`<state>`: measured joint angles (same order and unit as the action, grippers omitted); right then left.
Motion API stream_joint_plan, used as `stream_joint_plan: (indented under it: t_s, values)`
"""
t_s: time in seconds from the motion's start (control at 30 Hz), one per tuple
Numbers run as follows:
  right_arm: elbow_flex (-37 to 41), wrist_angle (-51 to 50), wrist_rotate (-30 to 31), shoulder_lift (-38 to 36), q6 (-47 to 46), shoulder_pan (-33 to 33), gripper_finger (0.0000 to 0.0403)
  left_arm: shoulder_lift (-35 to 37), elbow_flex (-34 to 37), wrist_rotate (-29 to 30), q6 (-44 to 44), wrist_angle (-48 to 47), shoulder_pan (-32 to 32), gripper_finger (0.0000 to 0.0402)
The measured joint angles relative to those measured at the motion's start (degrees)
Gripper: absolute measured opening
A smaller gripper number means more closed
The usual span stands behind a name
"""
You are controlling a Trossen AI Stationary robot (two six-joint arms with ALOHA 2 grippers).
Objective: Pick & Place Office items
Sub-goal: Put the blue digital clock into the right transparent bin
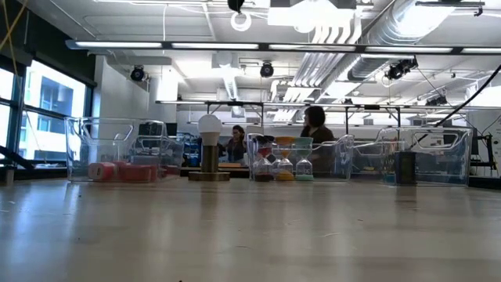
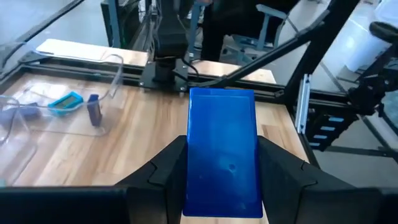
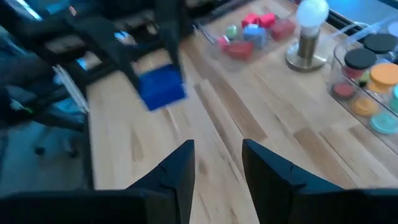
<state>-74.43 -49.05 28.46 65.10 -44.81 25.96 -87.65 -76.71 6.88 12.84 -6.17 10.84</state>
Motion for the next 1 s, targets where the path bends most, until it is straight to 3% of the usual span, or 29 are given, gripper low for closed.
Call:
stream_joint_plan:
  t_s: [0.23, 0.37, 0.47, 0.77, 1.0]
  values:
    - [0.0, 2.5, 3.2, -1.0, 2.3, -6.0, 0.0121, 0.1, 0.0, -7.8, -3.4, -0.7, -4.5, 0.0144]
    - [0.0, 4.9, 1.2, -1.0, 4.2, -9.5, 0.0136, 0.3, 0.0, -11.8, -4.4, -2.8, -6.8, 0.0144]
    - [0.0, 8.3, -2.0, -1.0, 6.6, -10.9, 0.0168, 0.9, 0.0, -14.9, -6.8, -4.0, -8.8, 0.0144]
    - [0.0, 15.8, -3.3, -1.0, 14.9, -12.6, 0.0290, 2.5, 0.0, -22.2, -10.4, -5.3, -14.3, 0.0144]
    - [0.1, 18.9, -4.7, 2.1, 22.2, -12.6, 0.0329, 2.5, 0.0, -22.5, -10.0, -1.7, -15.7, 0.0144]
